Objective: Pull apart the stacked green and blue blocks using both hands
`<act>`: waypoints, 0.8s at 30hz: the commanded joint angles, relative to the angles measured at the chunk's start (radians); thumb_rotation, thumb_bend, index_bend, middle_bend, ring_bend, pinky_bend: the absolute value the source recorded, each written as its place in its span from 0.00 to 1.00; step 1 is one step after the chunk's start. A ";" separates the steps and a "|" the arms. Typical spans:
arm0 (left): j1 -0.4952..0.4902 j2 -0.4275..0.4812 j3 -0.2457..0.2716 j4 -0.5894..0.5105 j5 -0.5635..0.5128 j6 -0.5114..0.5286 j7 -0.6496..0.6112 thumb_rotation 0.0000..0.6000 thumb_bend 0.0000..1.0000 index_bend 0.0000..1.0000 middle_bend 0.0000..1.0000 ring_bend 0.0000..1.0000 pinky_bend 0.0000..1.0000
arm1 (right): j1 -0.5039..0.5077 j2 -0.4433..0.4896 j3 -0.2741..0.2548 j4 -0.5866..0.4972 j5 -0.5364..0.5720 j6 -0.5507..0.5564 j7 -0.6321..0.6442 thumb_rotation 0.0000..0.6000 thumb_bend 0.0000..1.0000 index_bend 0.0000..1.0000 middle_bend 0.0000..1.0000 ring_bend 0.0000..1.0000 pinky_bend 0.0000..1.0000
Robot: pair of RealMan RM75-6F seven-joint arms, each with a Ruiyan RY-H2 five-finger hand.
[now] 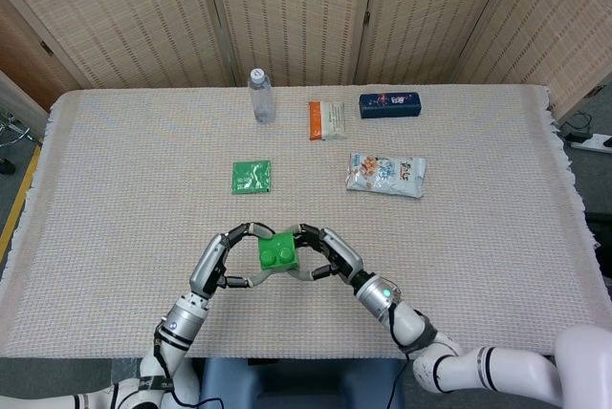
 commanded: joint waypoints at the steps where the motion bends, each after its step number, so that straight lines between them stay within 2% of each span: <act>1: 0.002 -0.003 0.000 0.000 -0.001 0.004 0.002 1.00 0.41 0.84 0.92 0.56 0.25 | 0.000 -0.004 0.004 0.003 -0.001 -0.002 -0.005 1.00 0.36 0.81 0.36 0.37 0.25; 9: 0.007 -0.004 -0.006 -0.017 -0.004 0.011 -0.003 1.00 0.41 0.84 0.93 0.58 0.27 | -0.004 -0.017 0.013 0.010 0.018 -0.015 -0.042 1.00 0.36 0.84 0.37 0.38 0.27; 17: -0.009 0.017 -0.037 -0.047 0.030 0.020 -0.009 1.00 0.41 0.84 0.93 0.58 0.24 | -0.013 -0.034 0.005 0.032 0.032 -0.030 -0.081 1.00 0.36 0.84 0.37 0.38 0.27; 24: -0.022 0.013 -0.073 -0.027 0.038 0.047 -0.022 1.00 0.41 0.84 0.93 0.57 0.21 | -0.024 -0.037 -0.005 0.044 0.025 -0.028 -0.121 1.00 0.36 0.84 0.37 0.38 0.27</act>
